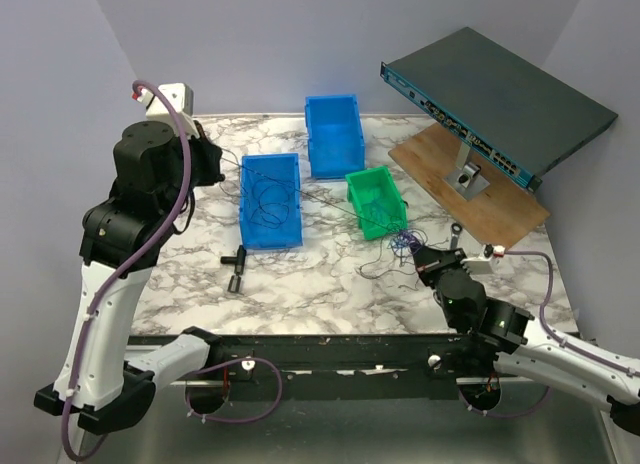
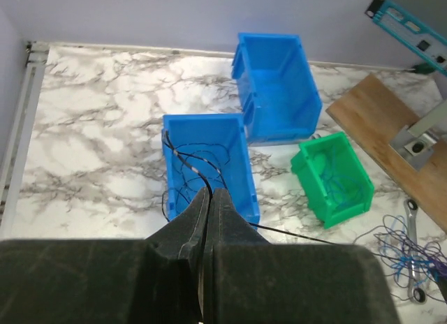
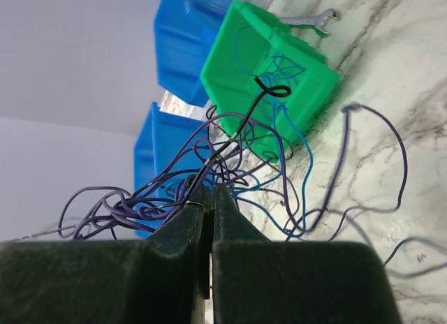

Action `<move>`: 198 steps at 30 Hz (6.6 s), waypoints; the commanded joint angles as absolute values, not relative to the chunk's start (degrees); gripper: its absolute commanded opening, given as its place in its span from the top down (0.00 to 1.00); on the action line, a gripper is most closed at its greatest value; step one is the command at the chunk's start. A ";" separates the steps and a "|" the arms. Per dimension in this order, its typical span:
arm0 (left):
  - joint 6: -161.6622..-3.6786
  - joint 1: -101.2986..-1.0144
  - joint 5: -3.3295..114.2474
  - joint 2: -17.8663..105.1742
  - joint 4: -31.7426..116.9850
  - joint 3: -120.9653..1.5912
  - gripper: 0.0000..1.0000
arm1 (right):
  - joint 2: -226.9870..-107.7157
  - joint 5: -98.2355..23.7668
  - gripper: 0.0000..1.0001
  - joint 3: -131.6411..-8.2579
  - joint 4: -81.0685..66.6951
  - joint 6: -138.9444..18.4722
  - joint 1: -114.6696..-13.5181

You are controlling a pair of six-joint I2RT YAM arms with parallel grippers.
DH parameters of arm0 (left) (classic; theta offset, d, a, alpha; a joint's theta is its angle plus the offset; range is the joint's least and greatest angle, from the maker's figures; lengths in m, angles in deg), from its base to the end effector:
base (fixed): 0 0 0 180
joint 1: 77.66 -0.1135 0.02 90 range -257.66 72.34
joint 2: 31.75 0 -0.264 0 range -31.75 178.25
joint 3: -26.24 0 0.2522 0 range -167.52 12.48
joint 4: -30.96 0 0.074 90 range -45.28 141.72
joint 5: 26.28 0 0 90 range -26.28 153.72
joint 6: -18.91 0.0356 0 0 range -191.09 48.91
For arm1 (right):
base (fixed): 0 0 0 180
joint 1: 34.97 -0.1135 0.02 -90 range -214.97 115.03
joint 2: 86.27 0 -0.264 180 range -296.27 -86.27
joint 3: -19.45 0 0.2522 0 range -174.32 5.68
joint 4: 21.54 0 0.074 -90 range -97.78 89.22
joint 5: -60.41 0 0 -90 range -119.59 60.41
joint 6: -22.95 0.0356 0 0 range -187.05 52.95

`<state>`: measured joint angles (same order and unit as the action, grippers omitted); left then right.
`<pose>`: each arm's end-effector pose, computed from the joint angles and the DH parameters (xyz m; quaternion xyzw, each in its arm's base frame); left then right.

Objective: Untangle the cables

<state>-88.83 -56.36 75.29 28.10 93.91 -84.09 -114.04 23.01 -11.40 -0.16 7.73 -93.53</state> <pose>0.1463 -0.0494 0.5128 -0.0390 0.7773 -0.1341 0.6134 0.0914 0.0953 0.2200 0.3594 0.6828 0.3399 0.5377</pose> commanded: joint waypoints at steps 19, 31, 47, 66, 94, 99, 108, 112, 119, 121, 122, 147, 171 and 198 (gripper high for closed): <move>-92.43 -72.92 52.95 21.25 73.71 -75.38 1.00 | -134.78 13.54 0.17 -19.79 -3.46 -34.09 -92.15; -95.18 -72.99 43.60 22.81 75.33 -80.62 1.00 | -157.09 -24.83 0.15 -31.56 -33.58 -57.35 -92.22; -98.39 -73.13 41.49 26.25 78.22 -84.52 1.00 | -188.42 -32.56 0.44 -51.50 -49.89 -54.66 -92.20; -96.77 -71.03 49.00 50.00 79.77 -68.99 1.00 | -168.86 -38.14 0.99 -39.27 -34.30 -43.73 -92.19; -102.21 -74.26 49.61 33.14 67.84 -57.63 1.00 | -169.87 -32.53 0.99 -51.00 -17.45 -46.97 -92.23; -106.73 -76.52 41.69 29.12 60.90 -54.85 1.00 | -168.70 -31.29 0.99 -50.35 -17.12 -47.20 -92.19; -106.95 -70.34 22.87 38.25 61.41 -67.96 1.00 | -168.22 -29.79 0.99 -50.48 -17.49 -47.50 -92.22; -101.84 -65.95 25.33 44.14 70.04 -73.60 1.00 | -167.19 -27.56 0.99 -49.40 -18.23 -47.10 -92.24; -101.35 -63.96 26.79 48.67 69.71 -73.11 1.00 | -166.07 -24.73 0.99 -47.95 -18.24 -47.17 -92.26; -101.22 -63.86 27.71 50.81 70.12 -73.19 1.00 | -166.24 -23.52 0.99 -47.60 -18.31 -46.73 -92.20; -101.24 -63.85 28.08 51.81 69.94 -73.08 1.00 | -166.33 -22.82 0.99 -47.43 -18.16 -46.39 -92.18; -100.01 -62.45 32.17 45.08 72.12 -78.00 1.00 | -164.84 -20.48 0.99 -48.65 -13.86 -48.09 -91.79; -101.22 -74.22 64.44 31.26 78.57 -61.82 1.00 | -183.99 -34.33 0.99 -66.14 -5.16 -47.34 -93.15; -103.86 -73.58 47.82 43.83 61.66 -49.10 0.25 | -195.25 -34.63 0.99 -77.11 -0.50 -41.84 -90.42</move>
<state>-103.34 -73.78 52.34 52.10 67.12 -53.43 -193.01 -32.95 -71.59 -3.25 -43.02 -92.11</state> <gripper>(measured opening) 0.699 0.027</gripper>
